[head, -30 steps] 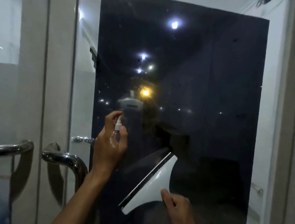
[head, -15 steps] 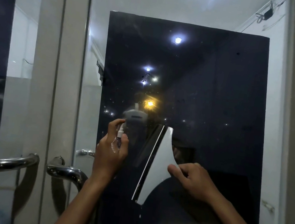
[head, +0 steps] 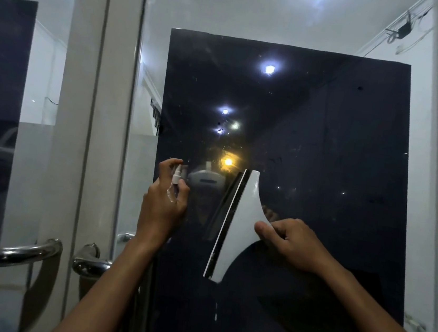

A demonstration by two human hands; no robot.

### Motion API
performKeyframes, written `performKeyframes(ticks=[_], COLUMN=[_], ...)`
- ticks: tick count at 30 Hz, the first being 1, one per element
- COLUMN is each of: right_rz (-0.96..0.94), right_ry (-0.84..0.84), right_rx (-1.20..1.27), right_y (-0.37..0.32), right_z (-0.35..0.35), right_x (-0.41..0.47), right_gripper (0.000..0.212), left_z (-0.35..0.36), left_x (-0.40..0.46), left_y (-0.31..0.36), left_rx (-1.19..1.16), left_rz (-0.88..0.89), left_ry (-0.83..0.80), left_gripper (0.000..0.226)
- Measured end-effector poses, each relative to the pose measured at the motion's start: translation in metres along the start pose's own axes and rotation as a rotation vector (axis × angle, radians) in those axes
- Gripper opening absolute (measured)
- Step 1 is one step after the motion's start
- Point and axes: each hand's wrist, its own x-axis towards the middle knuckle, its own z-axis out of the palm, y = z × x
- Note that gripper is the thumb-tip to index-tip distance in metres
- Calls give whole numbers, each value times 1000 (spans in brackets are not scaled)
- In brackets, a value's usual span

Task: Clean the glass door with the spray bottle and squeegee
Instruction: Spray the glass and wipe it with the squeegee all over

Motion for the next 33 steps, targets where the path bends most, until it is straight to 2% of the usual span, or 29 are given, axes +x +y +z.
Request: performKeyframes(ticks=[4, 9, 14, 24, 33], right_rz=[-38, -136, -175, -210, -225], right_ry=[6, 32, 3, -2, 3], right_rx=[-107, -232, -330, -394, -438], right_y=[-1, -6, -16, -35, -47], right_z=[-3, -18, -29, -44, -57], right_x=[12, 24, 35, 62, 96], right_gripper=[86, 65, 58, 59, 68], left_z=[3, 3, 2, 2, 5], left_x=[-4, -1, 9, 30, 48], left_y=[0, 0, 2, 6, 7], left_rx=[-9, -20, -13, 42, 64], left_rz=[14, 32, 40, 38, 33], left_ry=[-69, -91, -85, -55, 9], left_gripper=[32, 34, 33, 33, 27])
